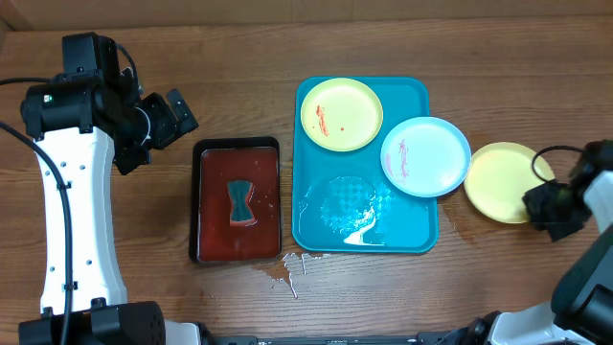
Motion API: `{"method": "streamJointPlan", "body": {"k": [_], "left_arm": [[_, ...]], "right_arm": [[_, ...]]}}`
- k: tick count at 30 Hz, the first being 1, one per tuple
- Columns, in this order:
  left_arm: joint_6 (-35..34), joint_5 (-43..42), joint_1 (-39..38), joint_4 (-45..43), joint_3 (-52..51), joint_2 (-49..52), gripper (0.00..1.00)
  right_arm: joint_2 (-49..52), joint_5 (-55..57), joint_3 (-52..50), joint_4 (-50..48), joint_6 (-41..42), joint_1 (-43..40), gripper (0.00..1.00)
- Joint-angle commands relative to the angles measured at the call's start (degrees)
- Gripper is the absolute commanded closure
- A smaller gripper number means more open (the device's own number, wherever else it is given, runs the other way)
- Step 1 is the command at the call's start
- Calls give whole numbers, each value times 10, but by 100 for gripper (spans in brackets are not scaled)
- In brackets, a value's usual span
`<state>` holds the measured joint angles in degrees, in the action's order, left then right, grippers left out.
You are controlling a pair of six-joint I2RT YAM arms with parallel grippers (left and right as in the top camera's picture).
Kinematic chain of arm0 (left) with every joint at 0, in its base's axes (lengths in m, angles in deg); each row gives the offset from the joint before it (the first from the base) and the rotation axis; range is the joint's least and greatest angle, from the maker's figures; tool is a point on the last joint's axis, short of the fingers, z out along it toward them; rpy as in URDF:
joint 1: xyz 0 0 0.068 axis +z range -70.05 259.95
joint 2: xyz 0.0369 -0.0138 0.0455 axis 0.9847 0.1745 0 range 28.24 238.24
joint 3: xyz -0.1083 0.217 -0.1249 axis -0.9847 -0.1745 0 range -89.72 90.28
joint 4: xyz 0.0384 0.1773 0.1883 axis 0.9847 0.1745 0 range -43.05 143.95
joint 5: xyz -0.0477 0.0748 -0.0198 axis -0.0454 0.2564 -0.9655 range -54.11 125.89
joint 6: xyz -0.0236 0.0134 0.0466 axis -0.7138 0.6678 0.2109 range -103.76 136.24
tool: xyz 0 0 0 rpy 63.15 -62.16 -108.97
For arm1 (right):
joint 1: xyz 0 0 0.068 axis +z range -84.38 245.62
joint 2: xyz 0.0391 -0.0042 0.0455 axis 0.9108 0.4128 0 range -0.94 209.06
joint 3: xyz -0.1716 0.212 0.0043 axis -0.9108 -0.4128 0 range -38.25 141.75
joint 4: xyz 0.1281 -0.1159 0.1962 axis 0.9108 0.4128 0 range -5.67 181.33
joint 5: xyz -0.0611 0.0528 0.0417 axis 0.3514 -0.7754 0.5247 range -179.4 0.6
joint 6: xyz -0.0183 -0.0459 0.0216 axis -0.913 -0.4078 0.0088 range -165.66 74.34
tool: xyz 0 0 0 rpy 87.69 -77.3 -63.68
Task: Clean dirty plates on tray and stack at the side
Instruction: 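Carry the yellow plate right and set it on the table beside the blue tray, then grasp the white plate with the right gripper and slide it to the tray front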
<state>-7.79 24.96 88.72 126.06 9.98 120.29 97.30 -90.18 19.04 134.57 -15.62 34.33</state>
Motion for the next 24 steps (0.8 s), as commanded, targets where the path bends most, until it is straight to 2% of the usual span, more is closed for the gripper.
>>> {"method": "streamJointPlan", "body": {"k": [1, 6, 9, 13, 17, 19, 21, 24], "left_arm": [[2, 0, 2, -1, 9, -2, 0], [2, 0, 2, 0, 9, -2, 0], [2, 0, 2, -1, 9, -2, 0], [2, 0, 2, 0, 9, -2, 0], [2, 0, 2, -1, 9, -2, 0], [2, 0, 2, -1, 9, -2, 0], [2, 0, 2, -1, 9, -2, 0], [2, 0, 2, -1, 9, -2, 0]], "right_arm": [[-4, 0, -15, -4, -3, 57, 96], [-11, 36, -14, 0, 2, 133, 71], [-26, 83, -10, 8, 27, 157, 62], [-66, 71, 5, 12, 9, 173, 60], [-106, -51, 10, -34, -125, 185, 59], [-114, -126, 10, -57, -182, 190, 49], [-112, -169, 9, -79, -199, 197, 46], [-103, -153, 1, -115, -198, 214, 45]]}}
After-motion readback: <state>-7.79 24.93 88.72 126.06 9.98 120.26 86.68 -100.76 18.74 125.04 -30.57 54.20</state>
